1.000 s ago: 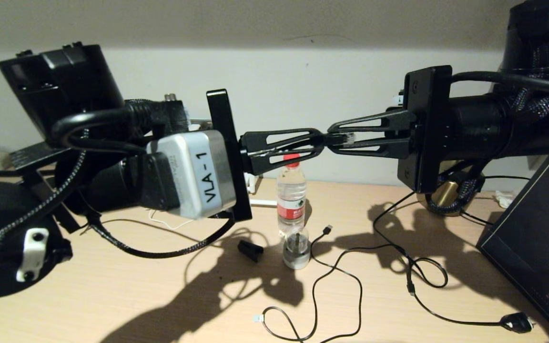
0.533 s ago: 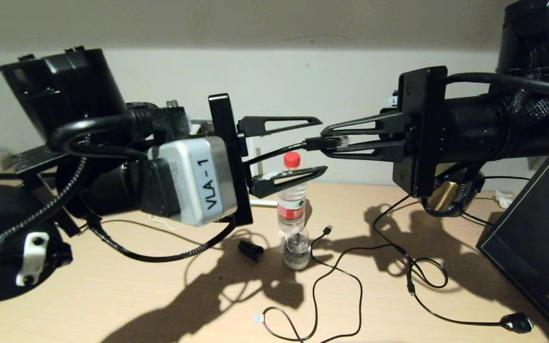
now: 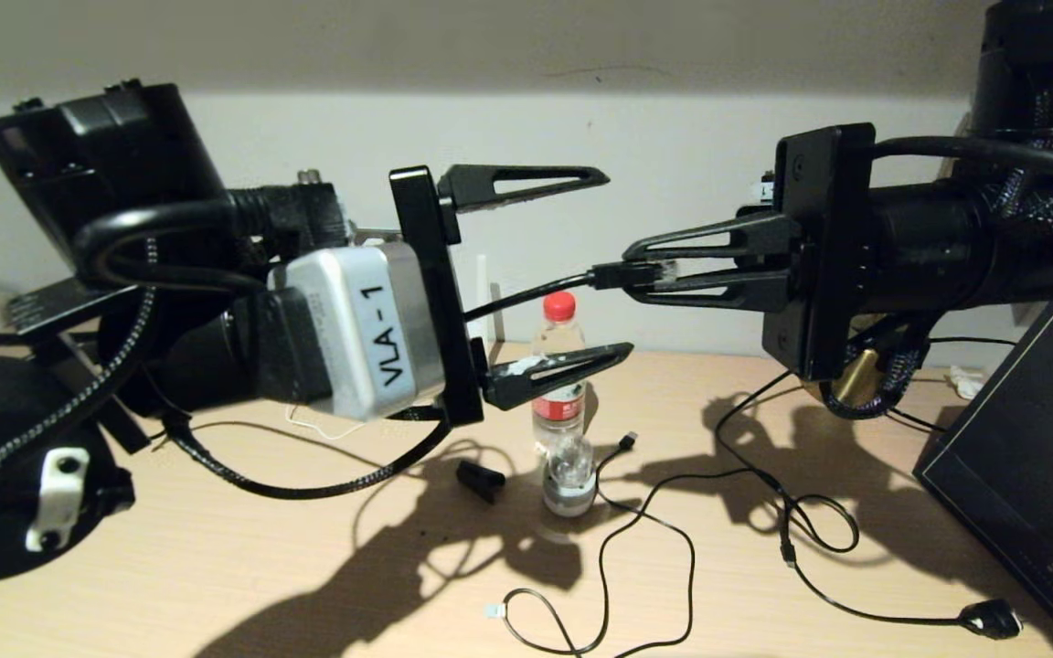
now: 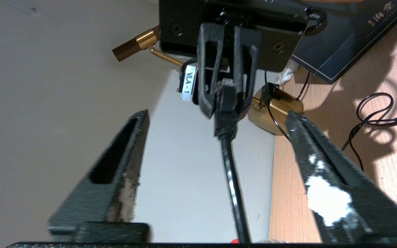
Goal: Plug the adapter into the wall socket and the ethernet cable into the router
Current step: Hand it to the other hand
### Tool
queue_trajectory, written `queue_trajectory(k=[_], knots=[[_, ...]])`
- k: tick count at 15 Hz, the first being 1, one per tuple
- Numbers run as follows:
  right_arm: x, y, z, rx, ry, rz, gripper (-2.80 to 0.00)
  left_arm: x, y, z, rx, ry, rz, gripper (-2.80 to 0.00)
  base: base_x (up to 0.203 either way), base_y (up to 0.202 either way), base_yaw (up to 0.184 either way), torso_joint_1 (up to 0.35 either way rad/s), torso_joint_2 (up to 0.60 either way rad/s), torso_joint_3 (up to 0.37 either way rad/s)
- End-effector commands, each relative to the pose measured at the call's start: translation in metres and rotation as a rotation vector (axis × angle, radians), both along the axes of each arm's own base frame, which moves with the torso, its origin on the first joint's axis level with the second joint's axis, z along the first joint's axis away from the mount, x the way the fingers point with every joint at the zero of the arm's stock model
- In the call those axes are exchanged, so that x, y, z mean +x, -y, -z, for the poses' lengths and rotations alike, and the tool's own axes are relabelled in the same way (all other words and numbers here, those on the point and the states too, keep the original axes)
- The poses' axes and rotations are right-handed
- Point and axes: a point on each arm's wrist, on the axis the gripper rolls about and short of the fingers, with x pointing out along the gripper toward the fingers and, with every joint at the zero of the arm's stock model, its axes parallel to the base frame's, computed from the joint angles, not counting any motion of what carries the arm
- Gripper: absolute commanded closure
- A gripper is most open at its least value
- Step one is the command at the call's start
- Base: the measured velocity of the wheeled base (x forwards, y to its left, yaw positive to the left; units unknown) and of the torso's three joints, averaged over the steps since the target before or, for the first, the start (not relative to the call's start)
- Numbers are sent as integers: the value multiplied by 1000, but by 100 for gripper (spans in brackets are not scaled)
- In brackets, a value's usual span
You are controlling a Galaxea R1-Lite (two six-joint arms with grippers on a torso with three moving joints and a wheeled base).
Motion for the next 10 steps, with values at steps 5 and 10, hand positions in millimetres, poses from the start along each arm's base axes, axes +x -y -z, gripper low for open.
queue_trajectory(k=[5,10], knots=[[-1,0,-1,3,-7,-6,0,-1,-1,-1,-4,6,2,0,0,0,0,0,0,0],[-1,0,-1,3,-7,-6,0,-1,-1,0,-2,4,1,0,0,0,0,0,0,0]])
